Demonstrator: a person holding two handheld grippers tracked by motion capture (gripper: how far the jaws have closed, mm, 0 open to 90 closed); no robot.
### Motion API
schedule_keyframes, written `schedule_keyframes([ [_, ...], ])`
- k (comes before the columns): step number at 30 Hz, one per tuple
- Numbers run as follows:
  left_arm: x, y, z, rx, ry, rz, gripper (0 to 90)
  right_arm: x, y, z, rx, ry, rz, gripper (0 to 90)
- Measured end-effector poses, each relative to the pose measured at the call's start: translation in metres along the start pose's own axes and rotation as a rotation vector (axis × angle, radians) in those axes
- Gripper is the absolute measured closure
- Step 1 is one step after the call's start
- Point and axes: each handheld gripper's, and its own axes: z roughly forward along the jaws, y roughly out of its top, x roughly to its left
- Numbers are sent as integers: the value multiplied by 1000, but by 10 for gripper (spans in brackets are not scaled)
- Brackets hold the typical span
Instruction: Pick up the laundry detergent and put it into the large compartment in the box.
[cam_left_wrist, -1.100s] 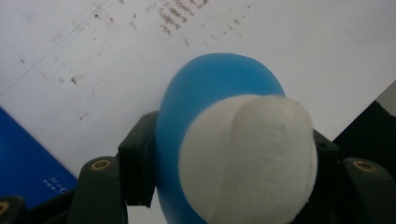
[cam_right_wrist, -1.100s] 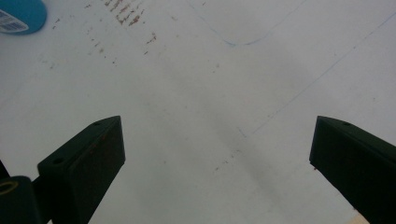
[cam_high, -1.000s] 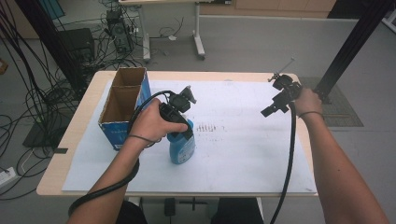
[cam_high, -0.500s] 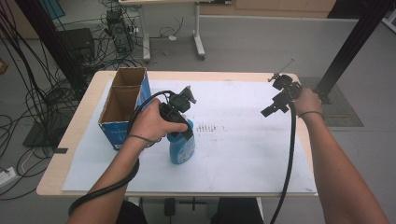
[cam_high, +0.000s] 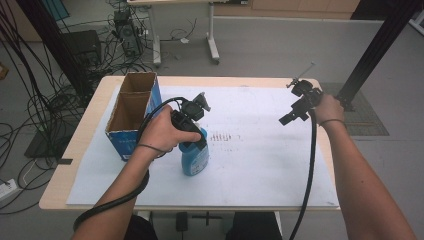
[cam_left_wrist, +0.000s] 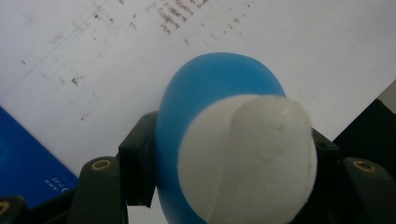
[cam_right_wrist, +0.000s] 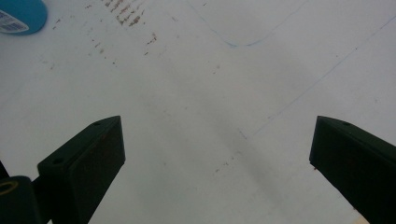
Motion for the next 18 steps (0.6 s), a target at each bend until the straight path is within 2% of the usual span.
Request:
schedule_keyframes([
  [7,0,0,0,1,3,2,374,0,0,0,-7,2,12,31],
  [18,-1,1,0,9,9,5,377,-1,1,1,-8,4,3,31],
])
